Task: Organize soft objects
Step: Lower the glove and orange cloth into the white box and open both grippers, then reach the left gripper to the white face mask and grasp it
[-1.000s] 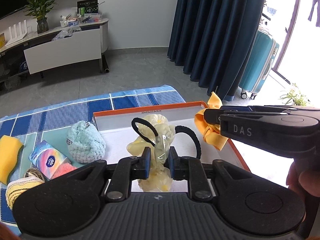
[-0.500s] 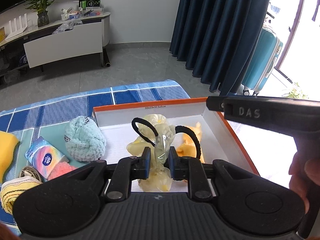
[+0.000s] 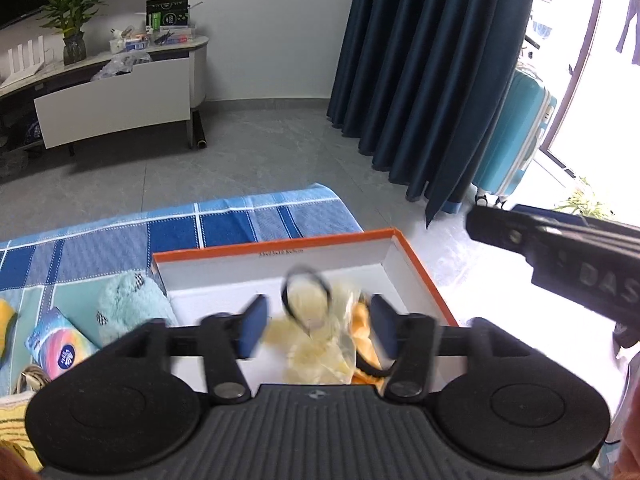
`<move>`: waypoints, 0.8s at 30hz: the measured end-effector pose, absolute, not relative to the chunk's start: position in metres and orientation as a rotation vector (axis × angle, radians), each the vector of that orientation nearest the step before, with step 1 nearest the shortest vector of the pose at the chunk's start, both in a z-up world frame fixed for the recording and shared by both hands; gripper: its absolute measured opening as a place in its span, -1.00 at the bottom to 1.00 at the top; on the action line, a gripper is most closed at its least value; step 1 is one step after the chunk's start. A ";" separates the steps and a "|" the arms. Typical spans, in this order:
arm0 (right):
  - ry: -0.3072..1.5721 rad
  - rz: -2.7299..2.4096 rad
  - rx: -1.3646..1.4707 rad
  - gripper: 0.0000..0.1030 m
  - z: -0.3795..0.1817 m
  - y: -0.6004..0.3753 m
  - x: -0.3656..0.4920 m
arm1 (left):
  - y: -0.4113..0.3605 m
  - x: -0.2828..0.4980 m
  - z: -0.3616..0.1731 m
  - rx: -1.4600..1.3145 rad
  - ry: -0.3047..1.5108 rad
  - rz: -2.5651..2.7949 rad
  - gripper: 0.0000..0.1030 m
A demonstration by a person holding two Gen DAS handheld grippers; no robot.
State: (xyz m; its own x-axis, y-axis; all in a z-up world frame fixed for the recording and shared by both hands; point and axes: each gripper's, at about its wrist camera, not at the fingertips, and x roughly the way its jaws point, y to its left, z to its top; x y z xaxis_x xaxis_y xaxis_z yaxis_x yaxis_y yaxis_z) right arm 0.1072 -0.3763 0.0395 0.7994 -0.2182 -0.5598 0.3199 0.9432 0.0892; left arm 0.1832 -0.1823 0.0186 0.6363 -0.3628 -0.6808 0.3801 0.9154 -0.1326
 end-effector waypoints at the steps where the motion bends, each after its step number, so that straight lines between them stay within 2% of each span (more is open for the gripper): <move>1: 0.573 -0.285 0.187 -0.12 0.041 -0.377 0.105 | -0.181 0.183 0.019 0.020 0.769 -0.419 0.28; 7: 0.574 -0.273 0.188 -0.11 0.043 -0.370 0.095 | -0.169 0.166 0.026 0.029 0.771 -0.404 0.33; 13: 0.590 -0.261 0.197 -0.01 0.042 -0.357 0.082 | -0.158 0.148 0.031 0.061 0.781 -0.356 0.58; 17: 0.599 -0.263 0.206 0.15 0.041 -0.348 0.069 | -0.148 0.136 0.036 0.069 0.780 -0.330 0.71; 24: 0.612 -0.265 0.211 0.35 0.041 -0.333 0.052 | -0.131 0.117 0.039 0.066 0.787 -0.298 0.75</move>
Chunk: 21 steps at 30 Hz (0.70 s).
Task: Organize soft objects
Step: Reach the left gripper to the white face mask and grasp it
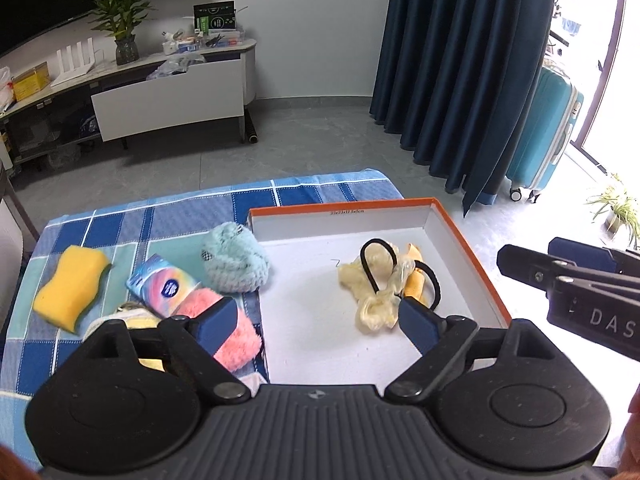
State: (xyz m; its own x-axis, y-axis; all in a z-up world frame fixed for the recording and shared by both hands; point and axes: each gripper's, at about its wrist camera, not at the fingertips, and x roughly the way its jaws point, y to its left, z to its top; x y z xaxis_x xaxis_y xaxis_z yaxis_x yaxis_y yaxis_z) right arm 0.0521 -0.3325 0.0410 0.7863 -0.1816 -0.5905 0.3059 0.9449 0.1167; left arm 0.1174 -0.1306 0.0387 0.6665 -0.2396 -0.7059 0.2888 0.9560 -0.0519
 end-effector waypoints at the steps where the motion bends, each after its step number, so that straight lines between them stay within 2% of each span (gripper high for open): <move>1: 0.614 -0.265 0.211 0.36 0.041 -0.330 0.051 | -0.129 0.115 0.039 0.066 0.788 -0.295 0.75; 21: 0.653 -0.183 0.197 0.40 0.038 -0.282 0.050 | -0.076 0.092 0.040 0.018 0.780 -0.227 0.78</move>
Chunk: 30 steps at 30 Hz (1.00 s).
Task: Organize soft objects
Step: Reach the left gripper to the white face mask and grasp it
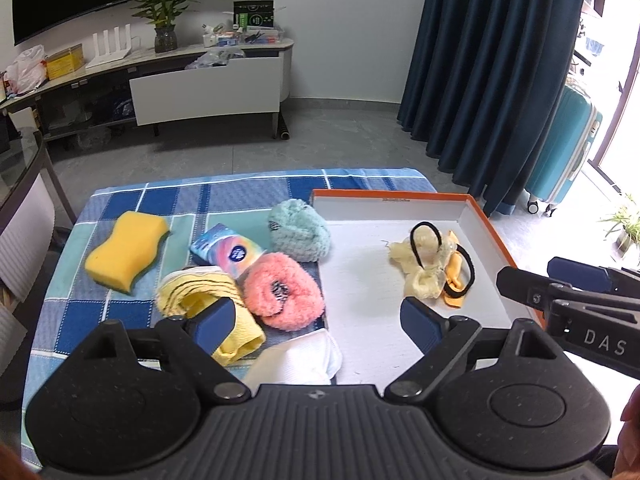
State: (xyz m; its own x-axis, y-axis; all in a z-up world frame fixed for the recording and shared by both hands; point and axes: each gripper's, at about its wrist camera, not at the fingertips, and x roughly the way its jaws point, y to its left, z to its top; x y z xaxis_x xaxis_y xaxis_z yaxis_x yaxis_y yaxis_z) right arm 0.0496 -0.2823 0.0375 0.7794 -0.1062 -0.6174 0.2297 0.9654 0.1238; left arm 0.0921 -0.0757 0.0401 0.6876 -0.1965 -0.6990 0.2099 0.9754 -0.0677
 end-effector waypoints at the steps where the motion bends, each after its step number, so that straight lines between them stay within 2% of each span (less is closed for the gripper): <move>1: 0.656 -0.176 0.194 0.40 0.037 -0.279 0.051 | -0.073 0.092 0.040 0.017 0.780 -0.223 0.78; 24: 0.736 -0.035 0.152 0.47 0.017 -0.222 0.065 | 0.010 0.080 0.026 -0.053 0.816 -0.097 0.80; 30: 0.758 -0.044 0.170 0.48 0.009 -0.223 0.058 | 0.005 0.078 0.010 -0.055 0.857 -0.160 0.80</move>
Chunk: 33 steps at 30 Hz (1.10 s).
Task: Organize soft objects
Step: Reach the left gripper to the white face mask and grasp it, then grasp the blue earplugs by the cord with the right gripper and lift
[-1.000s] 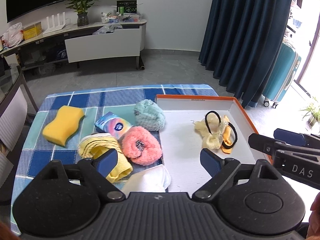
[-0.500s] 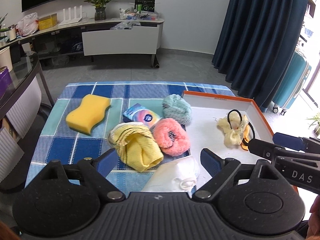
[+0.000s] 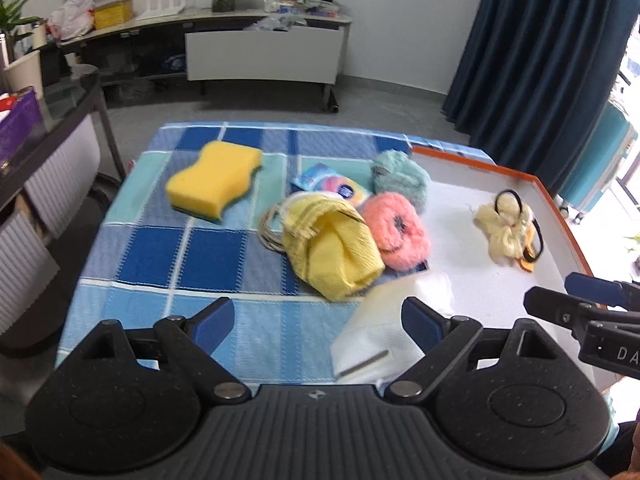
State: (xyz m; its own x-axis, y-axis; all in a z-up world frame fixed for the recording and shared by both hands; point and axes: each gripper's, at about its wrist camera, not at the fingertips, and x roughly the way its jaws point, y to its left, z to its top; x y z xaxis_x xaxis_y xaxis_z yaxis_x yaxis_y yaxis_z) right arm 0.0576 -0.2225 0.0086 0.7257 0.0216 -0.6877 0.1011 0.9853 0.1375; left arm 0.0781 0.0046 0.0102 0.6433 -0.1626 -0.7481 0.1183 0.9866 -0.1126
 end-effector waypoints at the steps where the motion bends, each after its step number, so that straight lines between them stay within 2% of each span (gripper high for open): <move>1: 0.759 -0.047 0.169 0.48 0.009 -0.224 0.056 | 0.000 0.079 0.008 -0.047 0.859 -0.177 0.80; 13: 0.749 -0.068 0.205 0.49 0.010 -0.238 0.040 | -0.042 0.108 -0.038 0.003 0.952 -0.321 0.97; 14: 0.751 -0.065 0.204 0.49 0.010 -0.238 0.040 | -0.044 0.108 -0.038 -0.001 0.949 -0.329 0.90; 15: 0.754 -0.063 0.204 0.49 0.009 -0.237 0.040 | -0.045 0.108 -0.038 -0.012 0.942 -0.348 0.70; 17: 0.765 -0.049 0.203 0.49 0.006 -0.234 0.039 | -0.044 0.108 -0.037 -0.043 0.939 -0.370 0.50; 18: 0.770 -0.041 0.201 0.49 0.004 -0.233 0.039 | -0.043 0.106 -0.034 -0.048 0.926 -0.387 0.31; 19: 0.774 -0.037 0.199 0.49 0.002 -0.231 0.039 | -0.041 0.104 -0.031 -0.051 0.919 -0.402 0.23; 21: 0.786 -0.017 0.202 0.49 -0.001 -0.228 0.039 | -0.034 0.099 -0.024 -0.070 0.905 -0.408 -0.08; 24: 0.808 0.027 0.198 0.49 -0.007 -0.219 0.040 | -0.021 0.091 -0.013 -0.099 0.882 -0.420 -0.32; 27: 0.837 0.068 0.166 0.49 -0.013 -0.206 0.041 | -0.009 0.082 -0.006 -0.103 0.859 -0.412 -0.44; 32: 0.881 0.141 0.129 0.50 -0.020 -0.188 0.040 | 0.005 0.075 -0.003 -0.110 0.839 -0.412 -0.44; 33: 0.885 0.144 0.128 0.49 -0.020 -0.186 0.041 | 0.006 0.075 -0.005 -0.099 0.840 -0.408 -0.40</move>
